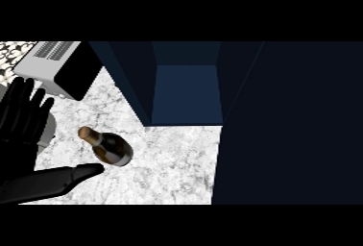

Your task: Pick up the wine, place it into the cabinet and close the cabinet

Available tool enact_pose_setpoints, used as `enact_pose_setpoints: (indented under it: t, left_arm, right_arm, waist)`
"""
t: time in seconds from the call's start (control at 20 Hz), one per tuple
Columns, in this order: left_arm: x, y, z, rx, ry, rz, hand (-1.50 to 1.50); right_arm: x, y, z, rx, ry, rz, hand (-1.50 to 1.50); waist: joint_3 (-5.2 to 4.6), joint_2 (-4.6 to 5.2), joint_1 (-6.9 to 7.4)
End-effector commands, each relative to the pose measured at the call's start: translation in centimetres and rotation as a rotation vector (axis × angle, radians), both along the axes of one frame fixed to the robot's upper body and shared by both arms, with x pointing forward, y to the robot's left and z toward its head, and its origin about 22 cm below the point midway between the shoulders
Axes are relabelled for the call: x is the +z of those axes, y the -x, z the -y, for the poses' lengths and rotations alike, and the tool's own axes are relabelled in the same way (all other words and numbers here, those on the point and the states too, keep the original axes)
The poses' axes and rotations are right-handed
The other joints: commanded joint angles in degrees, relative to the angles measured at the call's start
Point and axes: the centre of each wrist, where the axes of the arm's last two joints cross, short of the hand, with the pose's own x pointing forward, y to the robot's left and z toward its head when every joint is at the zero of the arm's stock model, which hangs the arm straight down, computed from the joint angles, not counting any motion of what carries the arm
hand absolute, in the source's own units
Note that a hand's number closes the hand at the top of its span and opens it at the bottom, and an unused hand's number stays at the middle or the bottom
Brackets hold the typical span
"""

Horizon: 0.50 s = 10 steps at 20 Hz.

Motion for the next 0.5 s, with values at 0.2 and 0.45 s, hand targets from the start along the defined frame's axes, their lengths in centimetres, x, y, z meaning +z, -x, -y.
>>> enact_pose_setpoints:
  t: [0.2,0.45]
  left_arm:
    - [-6.4,-0.5,-1.3,-0.03,-0.003,-0.057,-1.5]
    - [-8.6,-1.4,-3.0,-0.033,-0.015,-0.074,-1.5]
  right_arm:
    - [3.0,4.6,2.0,0.026,-0.039,0.091,-1.5]
    - [3.1,4.7,1.5,0.001,-0.047,0.087,-1.5]
  waist:
    - [0.03,0.02,-0.22]
    - [0.0,0.05,-0.06]
